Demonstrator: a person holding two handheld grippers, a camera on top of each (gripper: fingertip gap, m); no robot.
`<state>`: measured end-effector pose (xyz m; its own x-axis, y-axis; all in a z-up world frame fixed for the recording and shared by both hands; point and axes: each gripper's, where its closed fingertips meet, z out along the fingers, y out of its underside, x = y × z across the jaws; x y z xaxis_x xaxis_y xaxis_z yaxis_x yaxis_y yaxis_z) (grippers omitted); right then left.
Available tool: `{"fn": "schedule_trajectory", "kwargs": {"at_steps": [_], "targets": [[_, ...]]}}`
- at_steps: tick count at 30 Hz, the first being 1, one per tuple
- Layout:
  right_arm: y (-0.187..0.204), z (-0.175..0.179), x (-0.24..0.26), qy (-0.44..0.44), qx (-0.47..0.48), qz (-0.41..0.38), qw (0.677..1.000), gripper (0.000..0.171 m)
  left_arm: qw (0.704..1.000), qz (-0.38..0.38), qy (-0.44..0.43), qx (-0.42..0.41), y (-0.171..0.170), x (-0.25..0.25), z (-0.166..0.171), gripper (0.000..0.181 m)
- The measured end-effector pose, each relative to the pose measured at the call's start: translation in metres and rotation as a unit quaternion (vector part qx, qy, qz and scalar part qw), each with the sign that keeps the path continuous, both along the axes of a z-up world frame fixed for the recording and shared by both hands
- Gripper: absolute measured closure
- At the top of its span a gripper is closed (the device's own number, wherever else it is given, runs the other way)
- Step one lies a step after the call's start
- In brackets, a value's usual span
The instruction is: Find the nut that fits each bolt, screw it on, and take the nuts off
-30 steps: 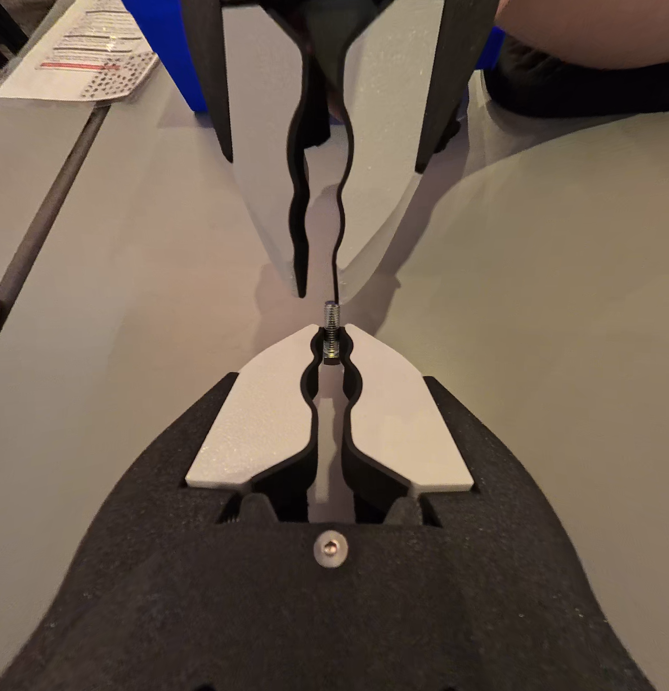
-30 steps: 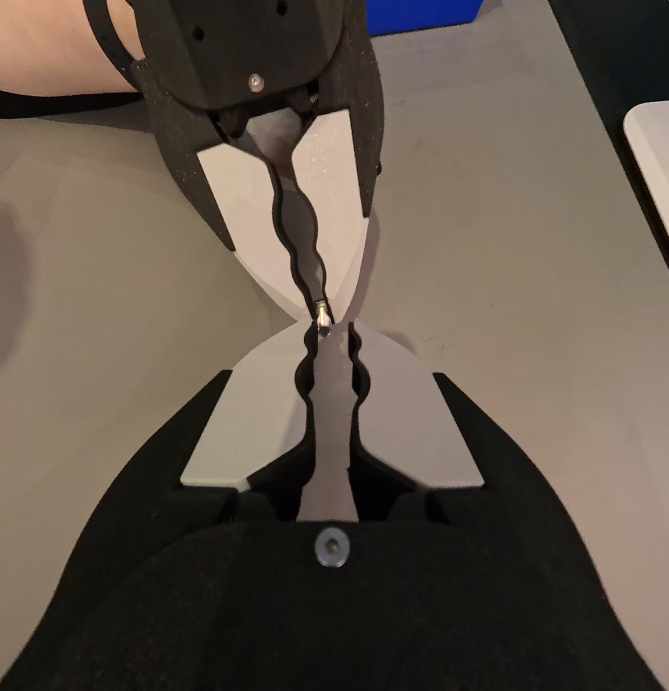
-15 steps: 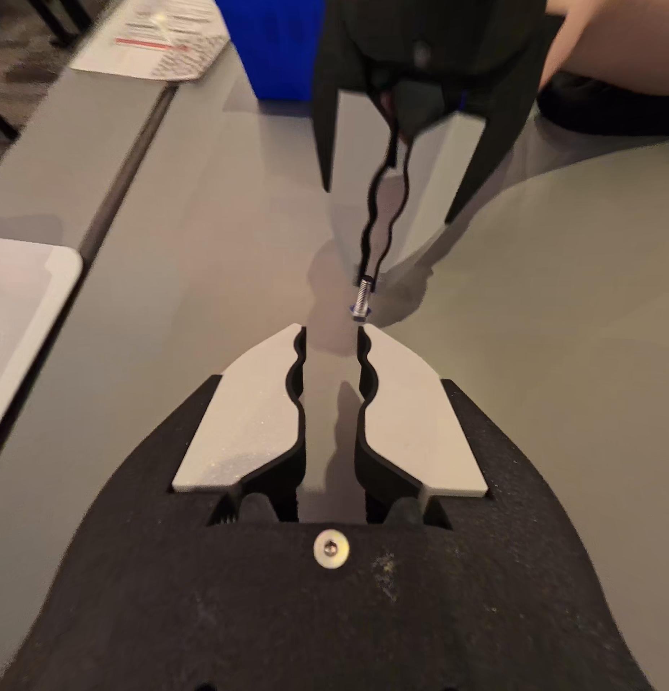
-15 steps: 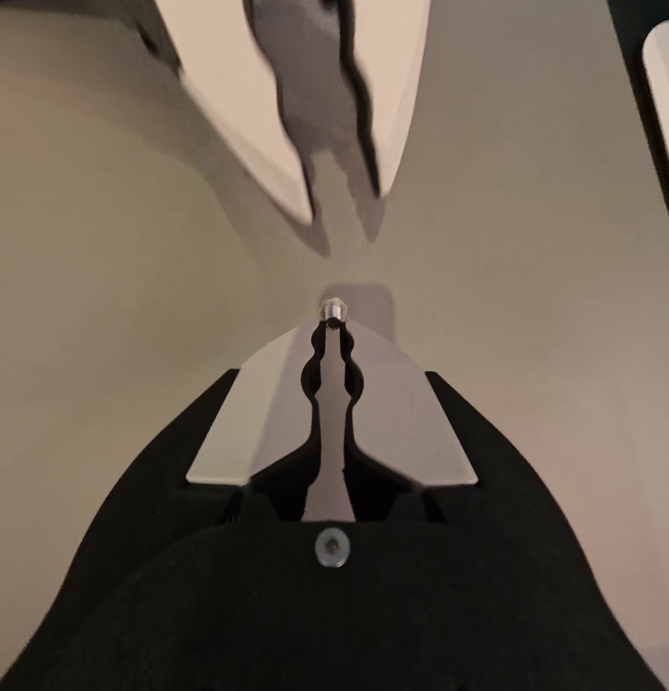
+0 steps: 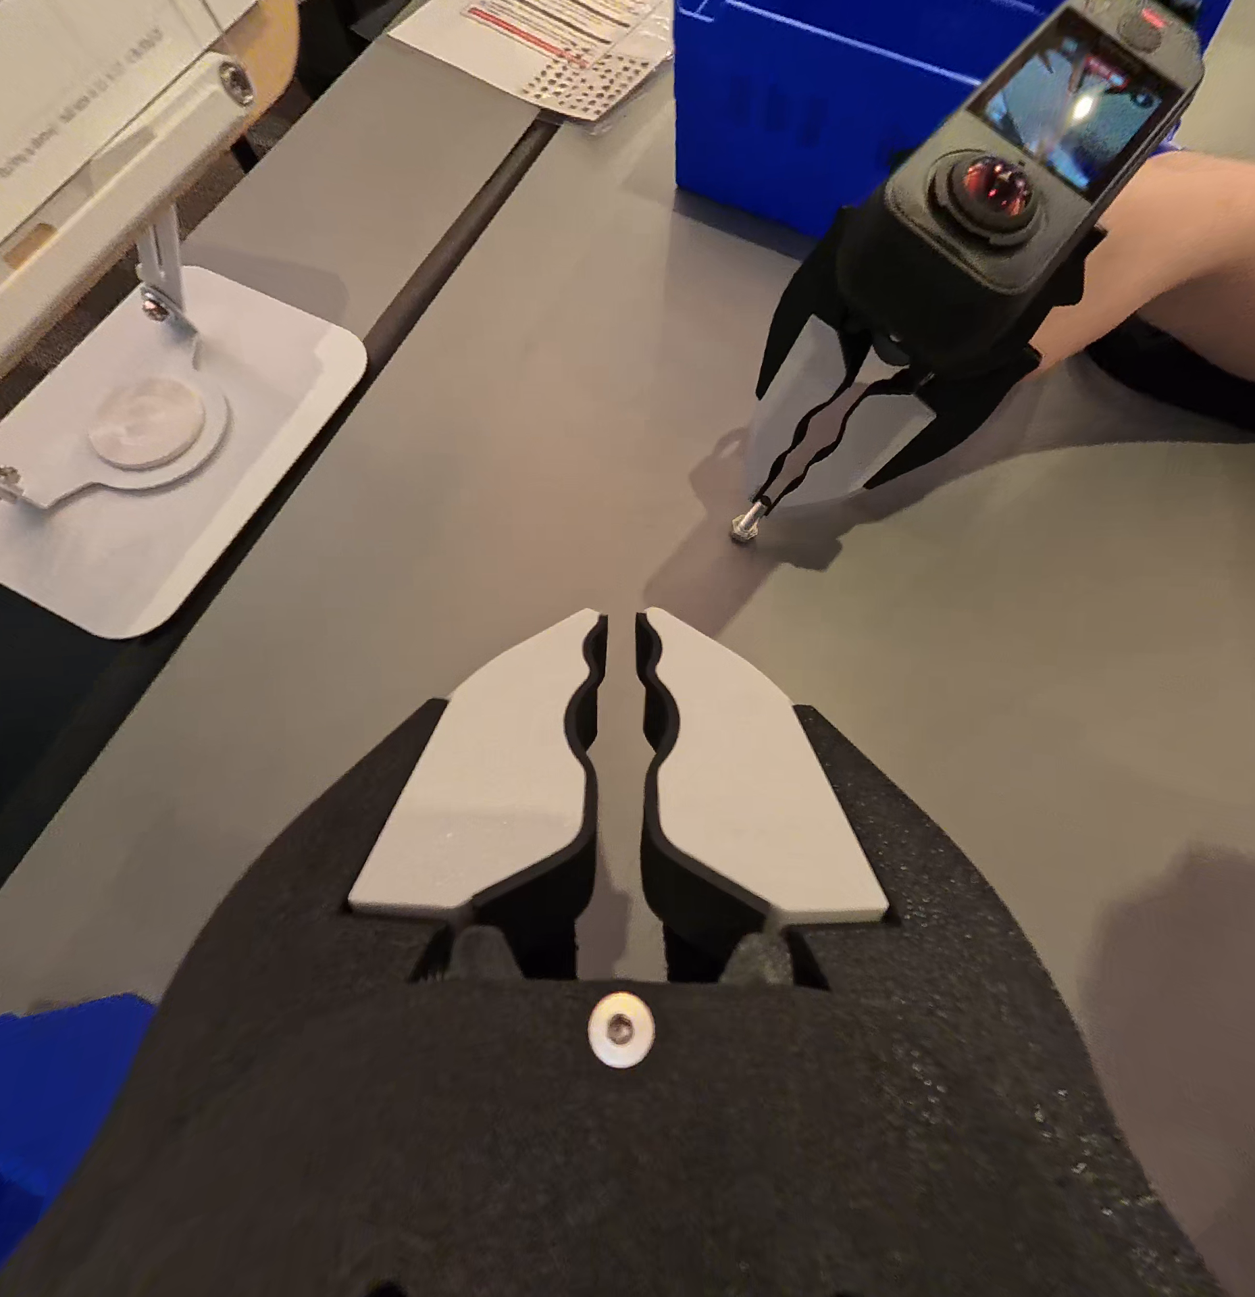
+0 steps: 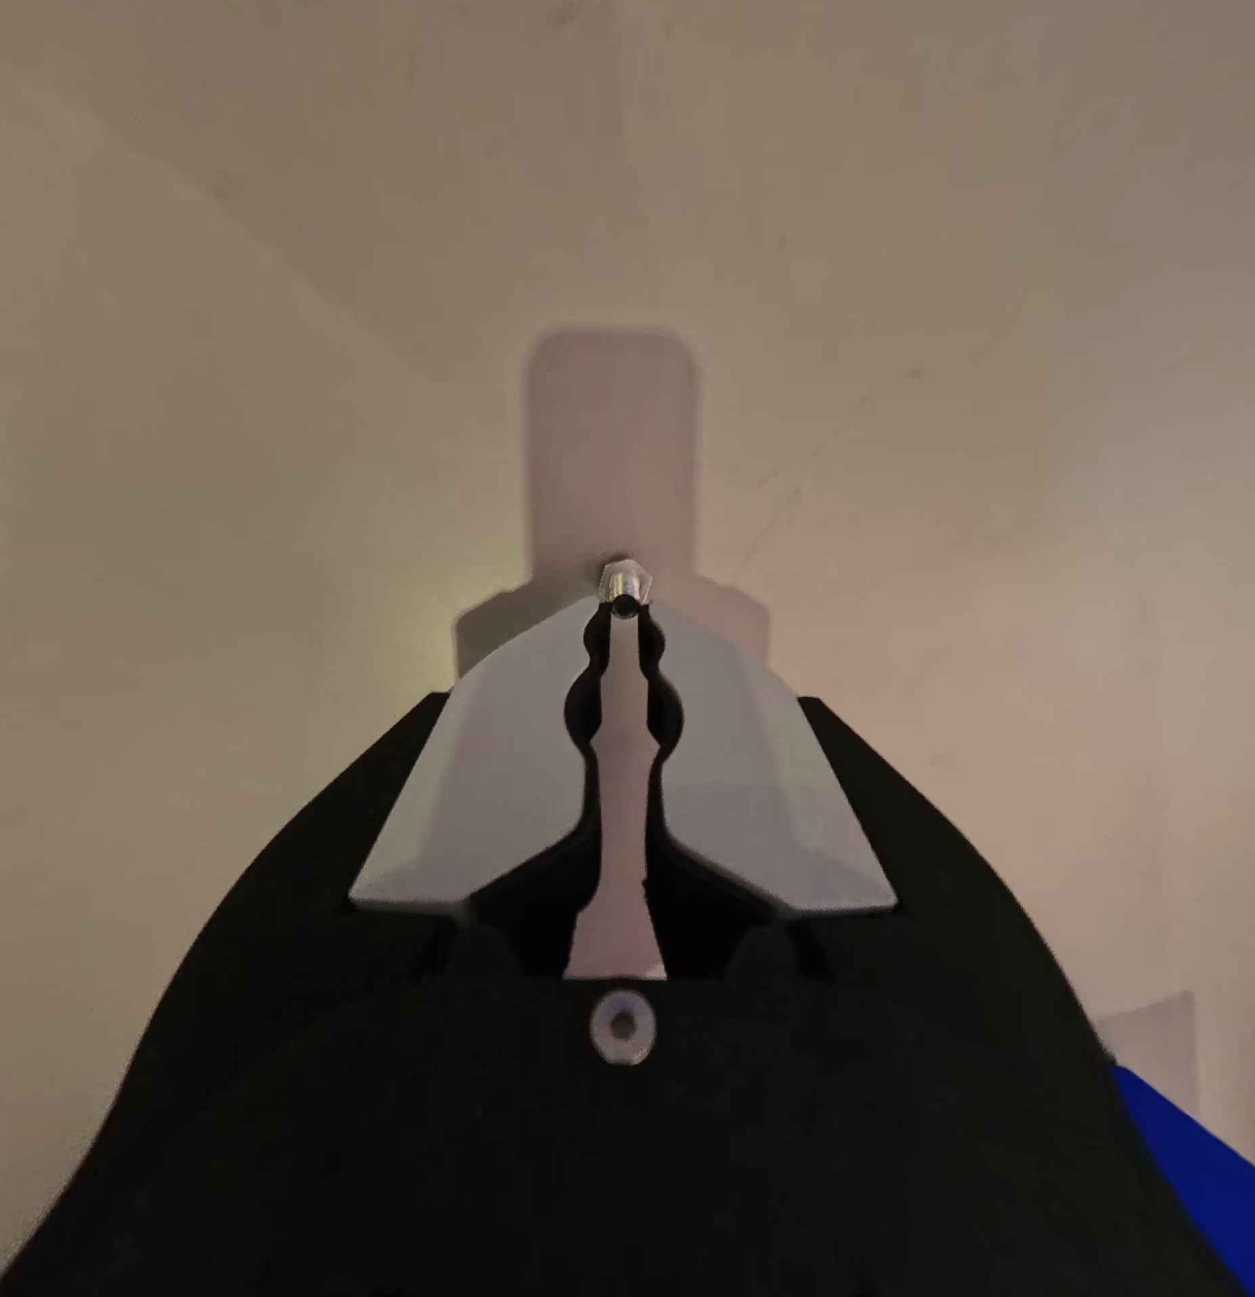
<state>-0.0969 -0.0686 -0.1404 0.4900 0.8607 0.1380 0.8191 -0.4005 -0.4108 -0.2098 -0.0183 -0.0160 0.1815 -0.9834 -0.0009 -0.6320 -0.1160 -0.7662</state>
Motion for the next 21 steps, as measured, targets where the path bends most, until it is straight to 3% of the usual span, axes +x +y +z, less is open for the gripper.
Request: {"fn": "schedule_trajectory", "kwargs": {"at_steps": [6, 11, 16, 18, 21], "targets": [[0.006, 0.003, -0.003, 0.015, 0.017, -0.003, 1.000, 0.159, 1.000, 0.004, -0.005, -0.014, 0.005, -0.008, 0.003, 0.166], [0.009, 0.021, -0.006, 0.054, 0.048, -0.001, 0.997, 0.154, 0.999, 0.020, 0.008, 0.024, 0.011, -0.033, 0.021, 0.161], [0.008, 0.042, -0.010, 0.101, 0.063, 0.002, 0.993, 0.155, 0.981, 0.132, 0.095, 0.102, 0.041, -0.116, 0.035, 0.163], [0.004, 0.047, -0.016, 0.126, 0.060, 0.005, 0.990, 0.156, 0.961, 0.192, 0.158, 0.122, 0.054, -0.161, 0.029, 0.161], [-0.002, 0.050, -0.024, 0.145, 0.047, 0.010, 0.988, 0.156, 0.934, 0.249, 0.241, 0.083, 0.059, -0.220, 0.003, 0.163]]}}
